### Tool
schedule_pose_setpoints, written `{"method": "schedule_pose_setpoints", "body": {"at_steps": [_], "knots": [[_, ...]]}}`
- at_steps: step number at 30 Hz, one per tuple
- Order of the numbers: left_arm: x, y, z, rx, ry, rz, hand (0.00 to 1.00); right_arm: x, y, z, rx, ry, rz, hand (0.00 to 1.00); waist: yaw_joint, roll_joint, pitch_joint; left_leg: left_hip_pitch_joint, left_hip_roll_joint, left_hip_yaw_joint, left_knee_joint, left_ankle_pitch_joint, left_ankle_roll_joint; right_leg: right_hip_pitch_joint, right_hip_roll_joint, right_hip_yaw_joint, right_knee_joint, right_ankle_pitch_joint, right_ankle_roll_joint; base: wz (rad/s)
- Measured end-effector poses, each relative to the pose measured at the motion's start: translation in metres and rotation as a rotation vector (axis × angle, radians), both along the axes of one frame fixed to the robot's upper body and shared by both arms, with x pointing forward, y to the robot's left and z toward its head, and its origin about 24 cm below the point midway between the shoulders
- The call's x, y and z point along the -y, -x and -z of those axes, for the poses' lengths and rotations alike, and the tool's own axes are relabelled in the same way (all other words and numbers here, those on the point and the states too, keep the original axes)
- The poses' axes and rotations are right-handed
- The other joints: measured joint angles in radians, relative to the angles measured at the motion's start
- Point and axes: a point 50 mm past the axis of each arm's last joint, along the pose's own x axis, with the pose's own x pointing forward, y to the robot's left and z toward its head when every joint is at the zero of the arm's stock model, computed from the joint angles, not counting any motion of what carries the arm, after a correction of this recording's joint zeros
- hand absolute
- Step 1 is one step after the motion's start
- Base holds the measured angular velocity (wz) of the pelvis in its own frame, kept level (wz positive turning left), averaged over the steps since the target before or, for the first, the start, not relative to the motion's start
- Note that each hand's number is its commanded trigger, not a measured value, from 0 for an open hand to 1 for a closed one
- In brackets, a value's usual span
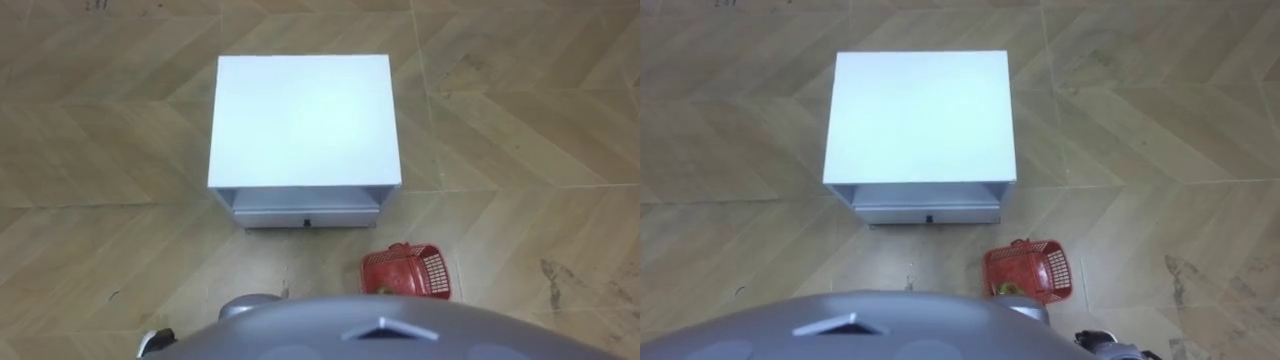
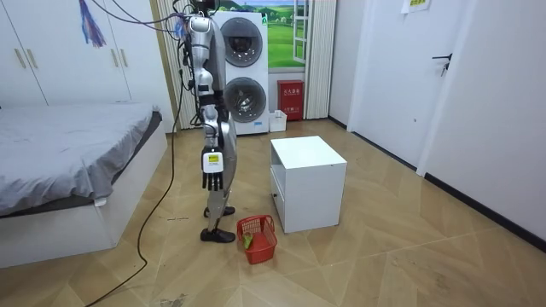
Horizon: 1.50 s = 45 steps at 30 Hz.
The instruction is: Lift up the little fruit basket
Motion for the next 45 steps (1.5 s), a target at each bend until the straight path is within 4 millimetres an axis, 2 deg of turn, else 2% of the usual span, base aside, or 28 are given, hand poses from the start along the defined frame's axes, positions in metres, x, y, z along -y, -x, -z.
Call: {"method": "schedule_pose_setpoints", "body": {"at_steps": [3,5,6,7,8,9,10,11,12,13,14,16,18,20,21,22,23,25,26,27,29,31,35,37,39,41,43,45], "knots": [[-0.001,-0.005,0.000,0.016,0.003,-0.008,0.00,0.002,-0.005,0.000,0.020,0.006,0.029,0.00,0.001,0.003,0.0011,-0.046,0.000,0.020,0.043,-0.005,0.009,-0.064,-0.010,0.005,0.062,0.000,0.000,-0.08],[-0.005,-0.011,-0.001,0.030,0.006,-0.007,0.00,0.006,-0.014,-0.001,0.049,0.017,0.035,0.00,-0.003,-0.005,0.0073,-0.100,-0.017,0.026,0.106,-0.008,0.016,-0.113,-0.027,0.014,0.100,0.002,0.001,-0.14],[-0.006,-0.012,-0.001,0.035,0.005,-0.011,0.00,0.008,-0.017,-0.002,0.060,0.023,0.032,0.00,-0.003,-0.006,0.0056,-0.116,-0.019,0.035,0.120,-0.010,0.019,-0.125,-0.029,0.026,0.101,0.005,0.004,-0.26],[-0.009,-0.013,-0.002,0.048,0.001,-0.018,0.00,0.010,-0.028,-0.003,0.091,0.037,0.017,0.00,0.001,-0.003,0.0023,-0.153,-0.021,0.051,0.136,-0.015,0.034,-0.148,-0.028,0.043,0.086,0.015,0.017,-0.31],[-0.013,-0.014,-0.003,0.064,-0.004,-0.029,0.00,0.012,-0.040,-0.004,0.129,0.043,0.010,0.00,0.002,0.016,-0.0091,-0.201,-0.003,0.064,0.145,-0.027,0.053,-0.185,-0.028,0.049,0.103,0.011,0.023,-0.23],[-0.016,-0.018,-0.003,0.076,-0.009,-0.027,0.00,0.012,-0.045,-0.004,0.148,0.044,0.014,0.00,-0.003,0.010,0.0011,-0.221,-0.004,0.077,0.165,-0.028,0.058,-0.215,-0.044,0.042,0.185,-0.012,0.017,0.20],[-0.022,-0.023,-0.005,0.090,-0.021,-0.013,0.00,0.012,-0.047,-0.004,0.168,0.047,0.043,0.00,-0.008,-0.009,0.0058,-0.246,-0.018,0.088,0.199,-0.036,0.072,-0.251,-0.091,0.026,0.398,-0.058,0.016,0.43],[-0.025,-0.023,-0.006,0.095,-0.028,-0.007,0.00,0.012,-0.045,-0.004,0.165,0.050,0.049,0.00,-0.005,-0.018,0.0069,-0.254,-0.026,0.101,0.214,-0.042,0.080,-0.251,-0.111,0.028,0.501,-0.066,0.017,0.49],[-0.030,-0.023,-0.008,0.100,-0.038,-0.004,0.00,0.013,-0.045,-0.005,0.167,0.064,0.054,0.00,0.011,-0.044,-0.0034,-0.283,-0.045,0.119,0.245,-0.052,0.094,-0.247,-0.145,0.044,0.663,-0.058,0.014,0.06],[-0.032,-0.022,-0.009,0.097,-0.039,-0.007,0.00,0.016,-0.054,-0.006,0.205,0.076,0.069,0.00,0.037,-0.058,-0.0075,-0.319,-0.049,0.137,0.283,-0.061,0.102,-0.224,-0.149,0.071,0.765,-0.031,0.013,-0.17],[-0.032,-0.025,-0.009,0.103,-0.039,-0.009,0.00,0.018,-0.067,-0.008,0.262,0.079,0.096,0.00,0.046,-0.063,-0.0092,-0.368,-0.047,0.139,0.326,-0.067,0.106,-0.187,-0.147,0.075,0.810,0.003,0.008,-0.26],[-0.033,-0.036,-0.009,0.127,-0.044,-0.011,0.00,0.017,-0.089,-0.012,0.355,0.071,0.118,0.00,0.047,-0.077,-0.0110,-0.457,-0.047,0.134,0.395,-0.070,0.109,-0.143,-0.152,0.066,0.849,0.040,0.008,0.03],[-0.034,-0.050,-0.011,0.160,-0.049,-0.009,0.00,0.014,-0.111,-0.016,0.424,0.050,0.112,0.00,0.049,-0.079,-0.0038,-0.560,-0.045,0.130,0.484,-0.079,0.117,-0.116,-0.154,0.068,0.868,0.062,0.018,0.19],[-0.041,-0.077,-0.016,0.228,-0.062,0.013,0.00,0.007,-0.136,-0.020,0.471,0.026,0.068,0.00,0.052,-0.090,0.0010,-0.725,-0.044,0.129,0.648,-0.107,0.122,-0.112,-0.168,0.071,0.847,0.081,0.030,0.26],[-0.043,-0.084,-0.018,0.248,-0.072,0.020,0.00,0.007,-0.140,-0.021,0.480,0.021,0.062,0.00,0.052,-0.096,0.0039,-0.771,-0.045,0.130,0.701,-0.117,0.122,-0.117,-0.173,0.072,0.839,0.079,0.031,0.30],[-0.045,-0.098,-0.022,0.283,-0.089,0.021,0.00,0.006,-0.146,-0.023,0.497,0.013,0.048,0.00,0.055,-0.103,0.0121,-0.859,-0.047,0.132,0.816,-0.140,0.123,-0.128,-0.180,0.080,0.859,0.023,0.045,0.37],[-0.045,-0.109,-0.024,0.302,-0.094,0.024,0.00,0.007,-0.151,-0.025,0.514,0.004,0.061,0.00,0.062,-0.102,0.0169,-0.936,-0.044,0.131,0.925,-0.163,0.126,-0.146,-0.180,0.082,0.942,-0.110,0.055,0.33],[-0.042,-0.118,-0.024,0.317,-0.086,0.051,0.00,0.007,-0.144,-0.022,0.490,-0.012,0.097,0.00,0.083,-0.105,0.0176,-1.024,-0.040,0.130,1.053,-0.202,0.117,-0.196,-0.183,0.097,1.090,-0.222,0.032,0.18],[-0.041,-0.119,-0.024,0.313,-0.083,0.072,0.00,0.006,-0.140,-0.021,0.480,-0.026,0.121,0.00,0.090,-0.108,0.0194,-1.076,-0.036,0.132,1.125,-0.222,0.118,-0.235,-0.185,0.107,1.190,-0.253,0.031,0.15],[-0.041,-0.119,-0.024,0.307,-0.084,0.082,0.00,0.006,-0.139,-0.020,0.478,-0.035,0.132,0.00,0.091,-0.110,0.0206,-1.101,-0.037,0.132,1.158,-0.229,0.120,-0.251,-0.188,0.108,1.238,-0.265,0.031,0.25],[-0.041,-0.115,-0.023,0.279,-0.087,0.109,0.00,0.005,-0.135,-0.018,0.466,-0.046,0.141,0.00,0.086,-0.117,0.0260,-1.196,-0.042,0.135,1.291,-0.260,0.137,-0.302,-0.196,0.113,1.410,-0.304,0.037,0.31],[-0.041,-0.113,-0.022,0.272,-0.085,0.117,0.00,0.005,-0.129,-0.017,0.454,-0.047,0.141,0.00,0.084,-0.119,0.0257,-1.252,-0.045,0.143,1.382,-0.286,0.146,-0.323,-0.197,0.122,1.520,-0.325,0.039,0.24],[-0.039,-0.114,-0.022,0.301,-0.097,0.140,0.00,0.004,-0.125,-0.016,0.458,-0.063,0.172,0.00,0.078,-0.128,0.0271,-1.304,-0.053,0.171,1.508,-0.324,0.149,-0.331,-0.204,0.156,1.688,-0.331,0.040,0.15],[-0.037,-0.115,-0.022,0.312,-0.102,0.154,0.00,0.003,-0.124,-0.015,0.465,-0.071,0.202,0.00,0.063,-0.136,0.0250,-1.313,-0.063,0.182,1.524,-0.324,0.148,-0.331,-0.215,0.161,1.723,-0.331,0.040,0.14],[-0.036,-0.113,-0.021,0.306,-0.098,0.168,0.00,0.003,-0.124,-0.015,0.468,-0.072,0.216,0.00,0.046,-0.139,0.0230,-1.314,-0.073,0.186,1.535,-0.323,0.147,-0.325,-0.213,0.167,1.741,-0.333,0.040,0.11],[-0.037,-0.110,-0.021,0.308,-0.100,0.148,0.00,0.003,-0.124,-0.015,0.474,-0.061,0.231,0.00,0.029,-0.150,0.0231,-1.317,-0.084,0.189,1.538,-0.322,0.144,-0.326,-0.212,0.178,1.755,-0.334,0.041,0.02],[-0.037,-0.105,-0.020,0.310,-0.107,0.144,0.00,0.004,-0.126,-0.016,0.489,-0.047,0.243,0.00,0.012,-0.161,0.0200,-1.317,-0.085,0.191,1.539,-0.322,0.144,-0.326,-0.212,0.180,1.758,-0.335,0.042,0.00],[-0.038,-0.103,-0.020,0.313,-0.109,0.146,0.00,0.005,-0.131,-0.018,0.517,-0.035,0.256,0.00,-0.006,-0.174,0.0229,-1.320,-0.085,0.191,1.542,-0.323,0.139,-0.328,-0.211,0.180,1.766,-0.335,0.042,0.03]]}}
